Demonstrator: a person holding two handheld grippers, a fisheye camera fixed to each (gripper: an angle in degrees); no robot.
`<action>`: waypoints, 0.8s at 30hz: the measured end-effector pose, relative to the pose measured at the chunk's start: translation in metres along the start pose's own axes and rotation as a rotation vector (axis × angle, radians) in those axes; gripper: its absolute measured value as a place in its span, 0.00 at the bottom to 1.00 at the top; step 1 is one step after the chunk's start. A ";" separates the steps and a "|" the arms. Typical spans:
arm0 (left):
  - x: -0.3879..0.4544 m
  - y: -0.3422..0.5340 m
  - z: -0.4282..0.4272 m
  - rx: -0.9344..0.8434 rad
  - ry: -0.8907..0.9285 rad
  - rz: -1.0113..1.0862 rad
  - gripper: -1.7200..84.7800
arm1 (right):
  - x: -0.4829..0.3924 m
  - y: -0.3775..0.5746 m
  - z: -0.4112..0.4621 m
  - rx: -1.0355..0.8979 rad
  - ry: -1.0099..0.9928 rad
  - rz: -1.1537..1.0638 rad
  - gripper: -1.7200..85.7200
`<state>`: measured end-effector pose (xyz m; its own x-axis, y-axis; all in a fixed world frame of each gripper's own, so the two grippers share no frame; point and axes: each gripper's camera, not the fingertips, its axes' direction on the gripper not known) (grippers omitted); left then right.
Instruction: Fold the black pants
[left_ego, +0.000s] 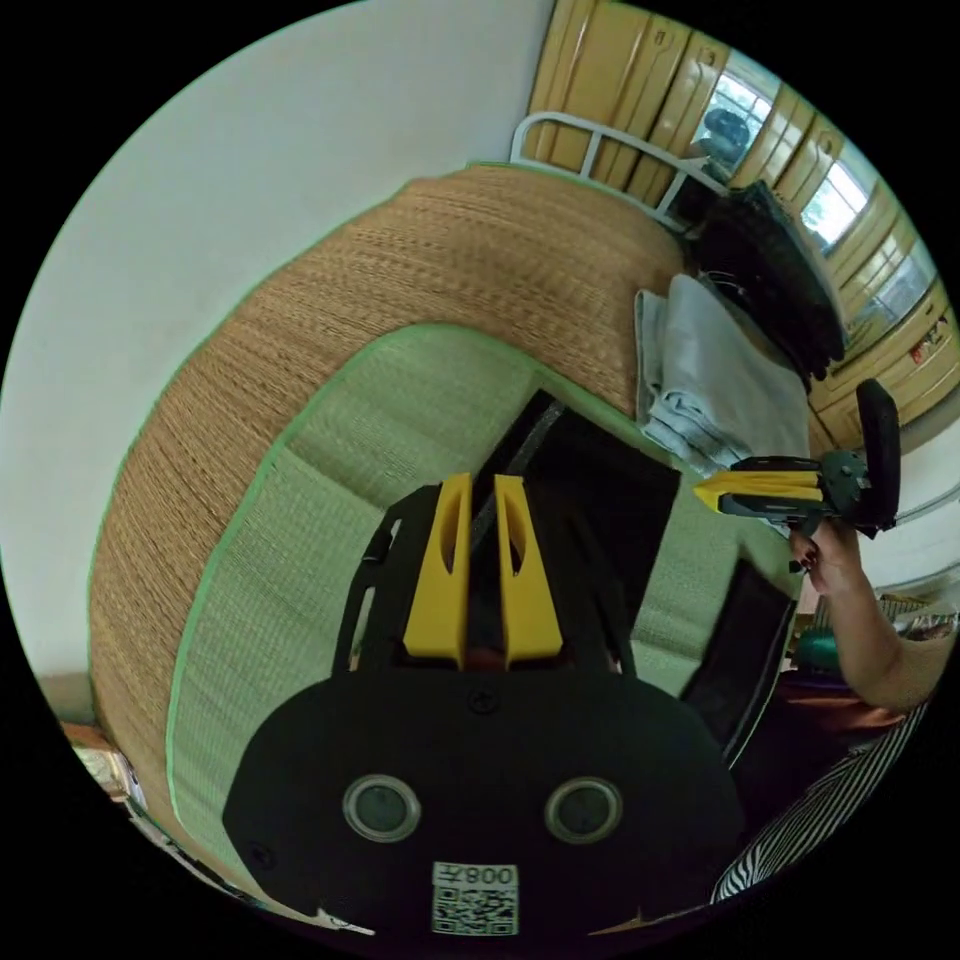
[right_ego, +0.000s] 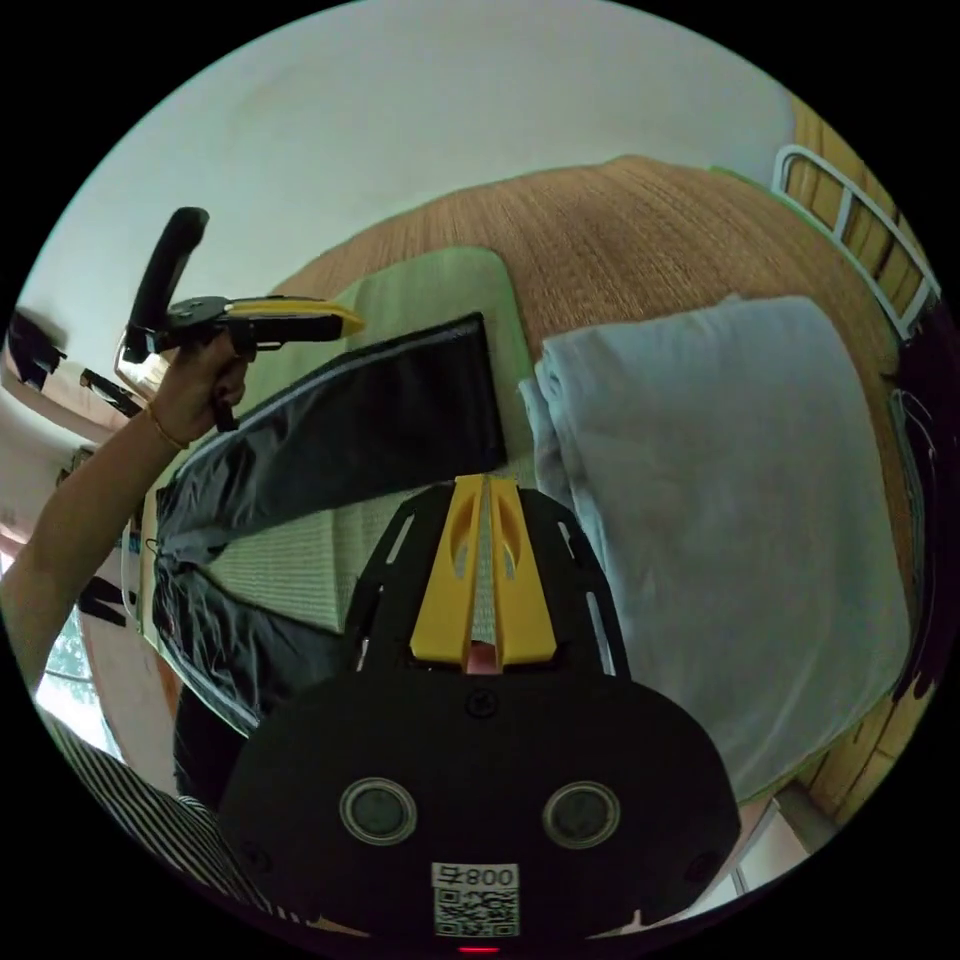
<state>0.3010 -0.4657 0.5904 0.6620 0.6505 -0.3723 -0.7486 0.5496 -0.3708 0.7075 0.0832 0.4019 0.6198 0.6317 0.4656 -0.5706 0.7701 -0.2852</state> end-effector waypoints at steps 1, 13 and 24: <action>0.004 0.008 -0.005 0.016 0.034 0.000 0.09 | 0.003 0.013 -0.011 0.022 0.014 0.001 0.05; 0.097 0.099 0.012 -0.190 0.337 0.204 0.12 | -0.007 0.154 -0.037 -0.158 0.155 0.020 0.10; 0.085 0.134 -0.035 -0.067 0.264 0.148 0.04 | -0.007 0.153 -0.059 -0.005 0.091 0.033 0.04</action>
<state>0.2585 -0.3547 0.4792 0.5389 0.5578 -0.6313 -0.8395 0.4173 -0.3479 0.6471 0.2020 0.3051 0.6472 0.6621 0.3780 -0.5892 0.7490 -0.3031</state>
